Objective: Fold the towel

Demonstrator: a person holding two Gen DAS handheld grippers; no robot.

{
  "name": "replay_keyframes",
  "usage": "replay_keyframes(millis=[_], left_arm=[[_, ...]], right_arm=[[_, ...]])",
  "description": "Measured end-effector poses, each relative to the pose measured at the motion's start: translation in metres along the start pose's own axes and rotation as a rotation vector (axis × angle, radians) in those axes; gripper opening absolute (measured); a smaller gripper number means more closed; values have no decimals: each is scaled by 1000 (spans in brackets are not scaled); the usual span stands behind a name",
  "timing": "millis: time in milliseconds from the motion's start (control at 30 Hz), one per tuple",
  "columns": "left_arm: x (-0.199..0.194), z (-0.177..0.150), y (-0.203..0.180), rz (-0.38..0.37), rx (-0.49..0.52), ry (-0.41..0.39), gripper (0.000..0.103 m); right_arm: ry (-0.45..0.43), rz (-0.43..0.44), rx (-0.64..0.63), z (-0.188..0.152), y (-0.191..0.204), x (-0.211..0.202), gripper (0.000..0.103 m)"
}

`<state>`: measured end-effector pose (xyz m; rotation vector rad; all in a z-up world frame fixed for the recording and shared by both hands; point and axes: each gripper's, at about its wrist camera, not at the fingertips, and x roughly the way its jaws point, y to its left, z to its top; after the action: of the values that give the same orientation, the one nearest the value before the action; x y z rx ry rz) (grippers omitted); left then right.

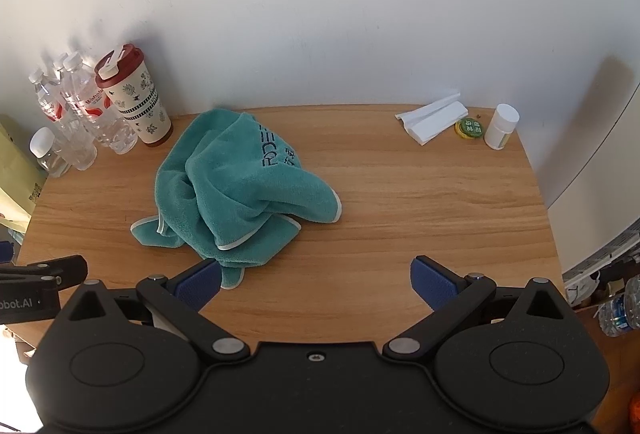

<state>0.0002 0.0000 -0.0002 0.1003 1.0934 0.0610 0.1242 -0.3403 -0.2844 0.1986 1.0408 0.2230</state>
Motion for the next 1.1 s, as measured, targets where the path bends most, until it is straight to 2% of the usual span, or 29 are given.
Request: replay_keyframes(millis=[233, 333, 467, 700, 933, 1100], left_arm=[[6, 2, 0, 6, 1, -1, 103], [1, -6, -8, 22, 19, -23, 103], [1, -3, -4, -5, 8, 5, 103], [0, -7, -3, -6, 12, 7, 103], [1, -10, -10, 0, 18, 9, 103], [0, -13, -13, 0, 21, 5, 103]], right_arm=[[8, -5, -4, 4, 2, 1, 102], [-10, -7, 2, -4, 1, -3, 102], [-4, 3, 21, -9, -2, -3, 103], [10, 25, 15, -9, -2, -3, 102], [-71, 82, -34, -6, 5, -18, 102], [-84, 95, -27, -6, 2, -19, 102]])
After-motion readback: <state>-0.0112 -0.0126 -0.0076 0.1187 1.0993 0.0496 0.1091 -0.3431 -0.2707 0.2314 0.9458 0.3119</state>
